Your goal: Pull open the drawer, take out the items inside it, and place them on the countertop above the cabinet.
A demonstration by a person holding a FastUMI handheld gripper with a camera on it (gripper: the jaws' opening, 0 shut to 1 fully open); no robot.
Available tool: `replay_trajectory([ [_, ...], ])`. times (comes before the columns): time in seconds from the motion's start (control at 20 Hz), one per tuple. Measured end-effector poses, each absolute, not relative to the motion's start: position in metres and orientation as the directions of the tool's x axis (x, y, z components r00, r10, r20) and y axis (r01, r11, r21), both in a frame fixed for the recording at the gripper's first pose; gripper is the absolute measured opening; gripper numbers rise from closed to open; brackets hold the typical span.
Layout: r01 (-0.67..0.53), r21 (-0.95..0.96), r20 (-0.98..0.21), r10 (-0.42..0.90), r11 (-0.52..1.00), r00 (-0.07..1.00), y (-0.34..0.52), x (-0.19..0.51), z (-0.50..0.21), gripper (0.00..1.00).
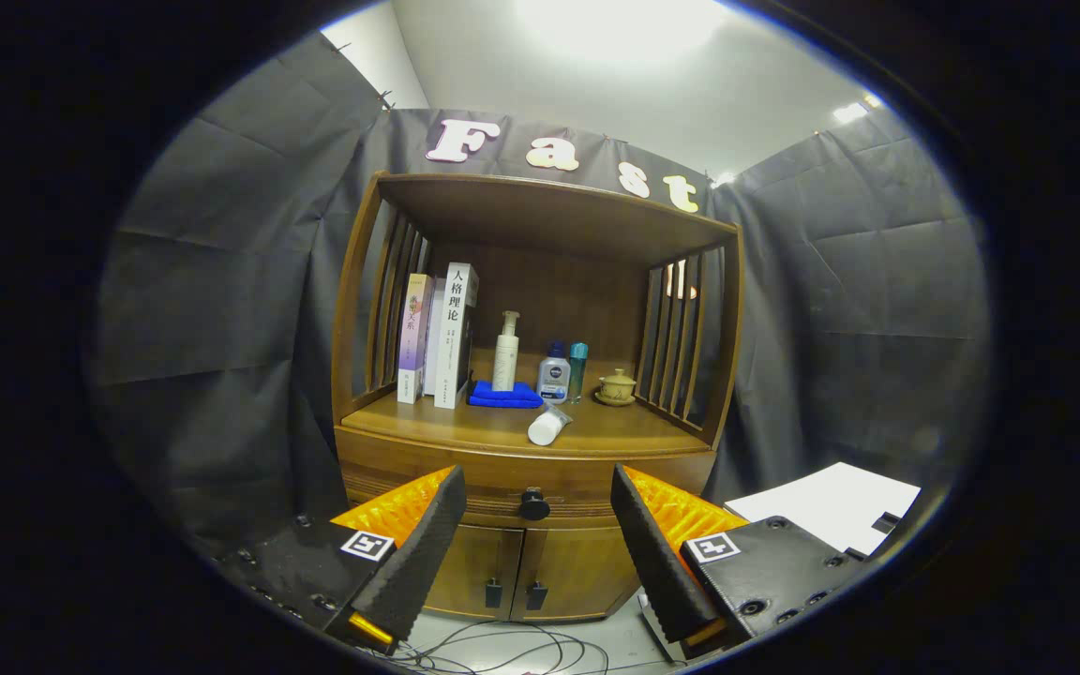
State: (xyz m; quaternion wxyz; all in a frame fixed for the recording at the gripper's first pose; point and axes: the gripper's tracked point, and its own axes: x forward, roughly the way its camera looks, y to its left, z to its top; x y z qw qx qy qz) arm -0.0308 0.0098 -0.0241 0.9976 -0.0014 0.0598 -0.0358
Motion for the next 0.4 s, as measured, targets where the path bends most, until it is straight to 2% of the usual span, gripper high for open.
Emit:
replay_trajectory([
  [0.4, 0.072, -0.003, -0.107, -0.072, 0.997, 0.992, 0.0089, -0.0335, -0.0195, 0.97],
])
